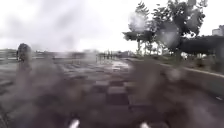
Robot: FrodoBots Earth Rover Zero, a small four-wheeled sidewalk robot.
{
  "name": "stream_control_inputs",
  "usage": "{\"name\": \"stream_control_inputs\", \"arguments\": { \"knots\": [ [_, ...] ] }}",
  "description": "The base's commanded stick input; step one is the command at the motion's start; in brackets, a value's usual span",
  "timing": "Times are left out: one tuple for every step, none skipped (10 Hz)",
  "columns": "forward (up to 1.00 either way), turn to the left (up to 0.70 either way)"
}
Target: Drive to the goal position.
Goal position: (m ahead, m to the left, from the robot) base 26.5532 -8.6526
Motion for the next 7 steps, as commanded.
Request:
{"name": "stream_control_inputs", "arguments": {
  "knots": [
    [0.70,0.00],
    [0.70,0.00],
    [0.70,0.00],
    [0.70,0.00],
    [0.70,0.00],
    [0.70,0.00],
    [0.70,0.00]
  ]
}}
